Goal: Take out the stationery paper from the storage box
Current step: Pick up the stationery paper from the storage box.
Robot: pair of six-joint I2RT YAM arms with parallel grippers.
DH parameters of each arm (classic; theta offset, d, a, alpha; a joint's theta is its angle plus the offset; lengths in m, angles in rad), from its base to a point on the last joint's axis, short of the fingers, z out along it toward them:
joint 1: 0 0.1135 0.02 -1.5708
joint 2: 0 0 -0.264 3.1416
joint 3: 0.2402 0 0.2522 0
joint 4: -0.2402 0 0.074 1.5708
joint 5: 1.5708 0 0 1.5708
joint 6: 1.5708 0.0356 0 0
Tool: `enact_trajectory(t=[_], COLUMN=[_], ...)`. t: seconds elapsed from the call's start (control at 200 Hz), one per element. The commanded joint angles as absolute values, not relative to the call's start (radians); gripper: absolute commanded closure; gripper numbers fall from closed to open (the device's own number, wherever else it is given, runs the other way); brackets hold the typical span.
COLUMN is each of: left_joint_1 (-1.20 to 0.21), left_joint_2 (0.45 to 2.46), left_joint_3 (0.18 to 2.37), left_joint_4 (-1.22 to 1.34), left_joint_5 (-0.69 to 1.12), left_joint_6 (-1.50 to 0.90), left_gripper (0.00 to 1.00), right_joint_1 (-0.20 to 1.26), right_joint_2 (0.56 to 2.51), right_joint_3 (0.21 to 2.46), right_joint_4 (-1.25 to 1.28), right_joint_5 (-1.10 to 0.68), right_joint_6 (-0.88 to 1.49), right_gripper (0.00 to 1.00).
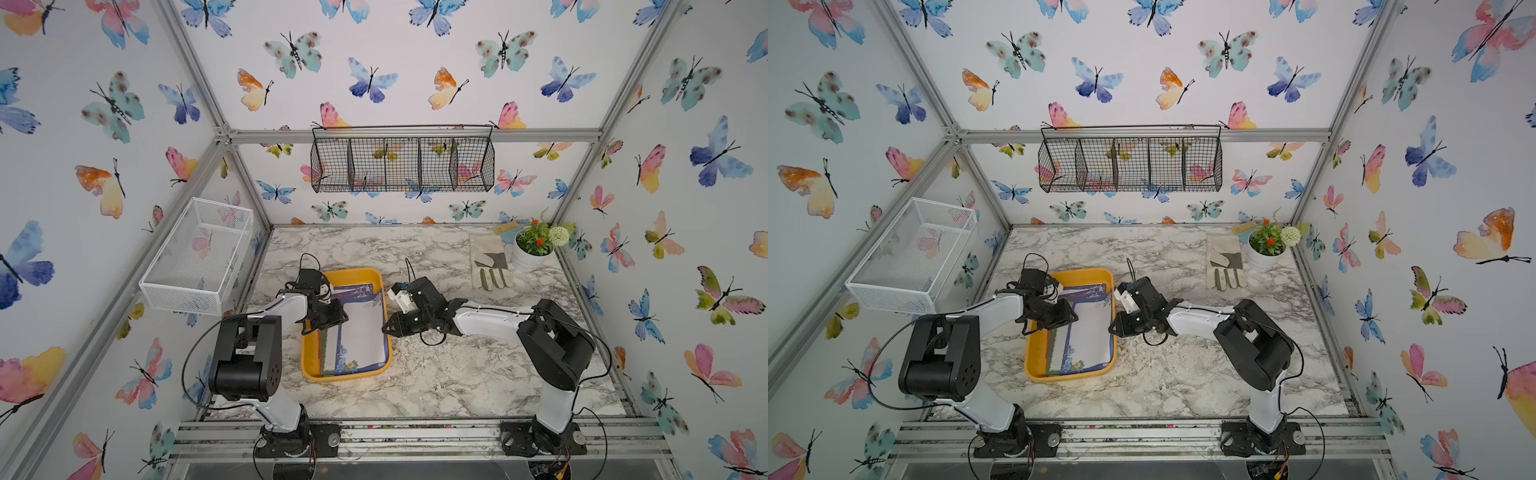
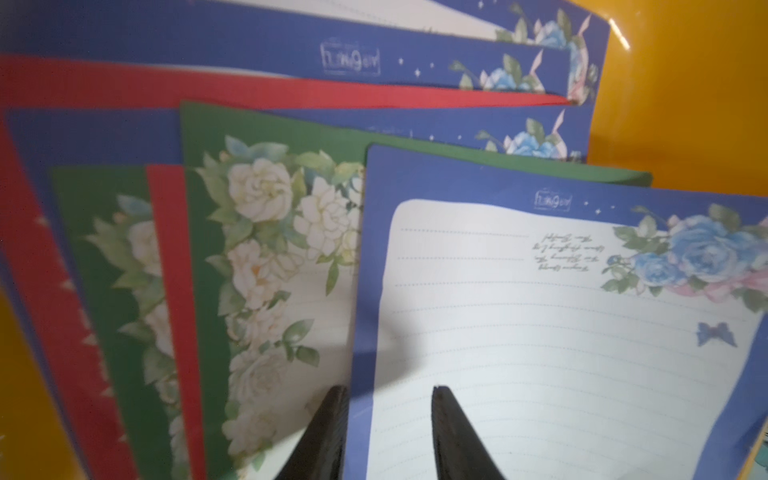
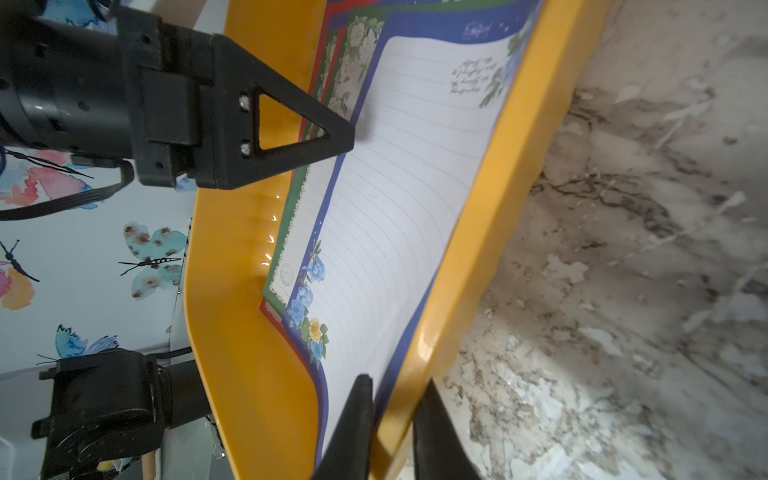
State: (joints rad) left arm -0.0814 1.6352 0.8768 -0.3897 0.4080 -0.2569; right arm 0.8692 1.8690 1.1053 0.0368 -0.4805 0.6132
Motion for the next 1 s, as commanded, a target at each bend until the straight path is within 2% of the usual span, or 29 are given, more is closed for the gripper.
enact_trajectory(t=[0.0, 0.09, 0.586, 0.891, 0.991], left_joint_1=[-0.08, -0.08, -0.031, -0.022, -0.02], left_joint_2=[1.623, 1.616, 1.545, 1.513, 1.505], left_joint_3=[0.856, 0.85, 0.762, 0.756, 0.752], left_joint_4=[-0.391, -0.384, -0.29, -0.26, -0.248], left_joint_5=[0.474, 0.474, 0.643, 0.675, 0.692], left_joint_6=[-0.27, -0.272, -0.325, -0.333, -0.338], left_gripper=[0.64, 0.64, 0.68, 0.67, 0.64], right_joint_1=[0.877, 0.877, 0.877, 0.877, 0.877], right_joint_2=[1.914, 1.916, 1.915, 1.91, 1.908], right_joint_3=[1.115, 1.115, 1.104, 1.121, 1.129], right_joint_4=[0.053, 0.055, 0.065, 0.06, 0.055], right_joint_5=[-0.481, -0.483, -0.489, -0.491, -0.488], right_joint_6=[0.554, 0.555, 0.569, 0.576, 0.575], right_gripper=[0.87, 0.89, 0.9, 0.9, 0.89])
